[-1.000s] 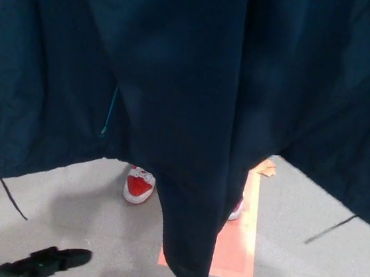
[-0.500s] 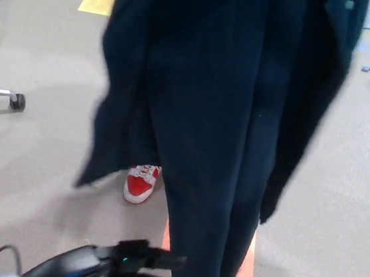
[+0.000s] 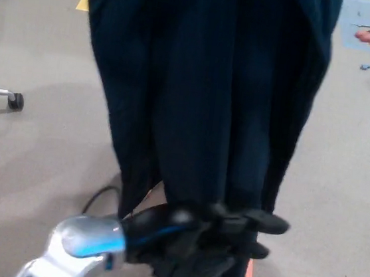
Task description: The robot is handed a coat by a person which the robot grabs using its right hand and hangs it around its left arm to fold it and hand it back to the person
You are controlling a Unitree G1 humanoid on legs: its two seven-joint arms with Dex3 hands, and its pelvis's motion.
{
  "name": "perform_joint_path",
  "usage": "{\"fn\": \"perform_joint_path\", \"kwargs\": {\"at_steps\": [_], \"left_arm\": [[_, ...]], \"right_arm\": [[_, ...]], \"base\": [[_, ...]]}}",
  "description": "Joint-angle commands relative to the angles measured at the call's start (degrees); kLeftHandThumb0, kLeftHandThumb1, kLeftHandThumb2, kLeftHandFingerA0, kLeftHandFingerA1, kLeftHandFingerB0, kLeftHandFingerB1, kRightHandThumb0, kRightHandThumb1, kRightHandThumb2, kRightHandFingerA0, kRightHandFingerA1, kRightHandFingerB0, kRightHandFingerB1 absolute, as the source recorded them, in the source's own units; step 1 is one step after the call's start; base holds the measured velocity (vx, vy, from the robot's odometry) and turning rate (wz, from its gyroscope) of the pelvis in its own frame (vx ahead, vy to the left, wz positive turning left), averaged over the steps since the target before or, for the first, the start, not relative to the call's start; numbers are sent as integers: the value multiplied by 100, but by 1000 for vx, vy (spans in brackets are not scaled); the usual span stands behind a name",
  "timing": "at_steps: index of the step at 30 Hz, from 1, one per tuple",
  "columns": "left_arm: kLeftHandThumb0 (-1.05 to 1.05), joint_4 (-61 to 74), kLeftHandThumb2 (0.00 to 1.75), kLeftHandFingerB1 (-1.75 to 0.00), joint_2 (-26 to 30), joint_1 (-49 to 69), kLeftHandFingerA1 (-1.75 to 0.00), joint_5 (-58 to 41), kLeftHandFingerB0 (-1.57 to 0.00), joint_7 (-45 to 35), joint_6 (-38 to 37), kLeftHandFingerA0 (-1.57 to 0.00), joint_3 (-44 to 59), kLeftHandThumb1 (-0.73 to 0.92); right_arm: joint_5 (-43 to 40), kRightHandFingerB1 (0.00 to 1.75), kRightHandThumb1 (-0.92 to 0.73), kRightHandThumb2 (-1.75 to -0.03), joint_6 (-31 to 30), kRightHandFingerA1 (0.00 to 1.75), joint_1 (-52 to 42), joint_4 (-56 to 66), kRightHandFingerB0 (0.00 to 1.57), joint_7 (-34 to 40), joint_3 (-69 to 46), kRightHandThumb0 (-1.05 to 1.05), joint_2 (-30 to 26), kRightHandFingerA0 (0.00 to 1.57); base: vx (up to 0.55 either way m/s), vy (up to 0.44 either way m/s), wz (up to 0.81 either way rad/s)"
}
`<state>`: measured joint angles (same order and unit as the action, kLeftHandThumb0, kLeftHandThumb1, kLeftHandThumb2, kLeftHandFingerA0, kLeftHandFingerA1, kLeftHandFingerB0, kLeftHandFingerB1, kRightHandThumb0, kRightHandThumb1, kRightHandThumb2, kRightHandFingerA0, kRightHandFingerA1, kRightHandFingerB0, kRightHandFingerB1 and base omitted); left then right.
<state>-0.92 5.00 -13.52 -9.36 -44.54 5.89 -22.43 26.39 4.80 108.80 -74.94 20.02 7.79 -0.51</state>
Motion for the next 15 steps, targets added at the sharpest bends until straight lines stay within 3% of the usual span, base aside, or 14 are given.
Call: {"fn": "perform_joint_path", "kwargs": {"at_steps": [1, 3, 5, 6, 9, 10, 11, 15], "left_arm": [[-36, -186, 112, -49, -352, -351, -49, 267, 0, 440, 466, 0, -234, 56], [-35, -174, 114, -48, -538, -498, -50, 256, 0, 546, 653, 0, -316, 58], [-34, -228, 114, -47, -695, -617, -50, 245, -1, 584, 698, -1, -364, 59], [-64, -318, 68, -30, -759, -678, -32, 264, -22, 585, 573, -16, -374, 92], [-65, -761, 71, -31, -931, -967, -31, 497, -25, 679, 79, -20, -451, 92], [-66, -811, 72, -31, -999, -1112, -33, 625, -21, 824, 57, -23, -478, 92], [-66, -858, 72, -31, -1027, -1192, -33, 679, -21, 889, 28, -23, -483, 92], [-66, -895, 72, -31, -1016, -1233, -33, 684, -21, 899, -7, -23, -458, 92]], "right_arm": [[-130, 107, -87, -65, 167, 89, 220, 38, 94, -30, 20, -38, 254, 121], [-163, 101, -87, -65, 139, 122, 202, 35, 87, -63, 11, -40, 387, 100], [-211, 109, -87, -67, 104, 129, 186, 32, 83, -116, -24, -40, 506, 101], [-195, 93, -90, -67, 131, 92, 177, 31, 91, -134, -6, -39, 532, 116], [-162, 103, -88, -66, 243, 98, 135, 35, 91, -135, 47, -35, 687, 116], [-157, 103, -87, -66, 211, 111, 130, 33, 89, -105, 63, -38, 804, 111], [-131, 84, -86, -65, 223, 109, 118, 29, 87, -66, 98, -38, 912, 108], [-128, 84, -86, -65, 231, 109, 141, 24, 87, -50, 109, -38, 947, 108]], "base": [[0, 0, 0], [0, 0, 0], [0, 0, 0], [0, 0, 0], [0, 0, 0], [0, 0, 0], [0, 0, 0], [0, 0, 0]]}}
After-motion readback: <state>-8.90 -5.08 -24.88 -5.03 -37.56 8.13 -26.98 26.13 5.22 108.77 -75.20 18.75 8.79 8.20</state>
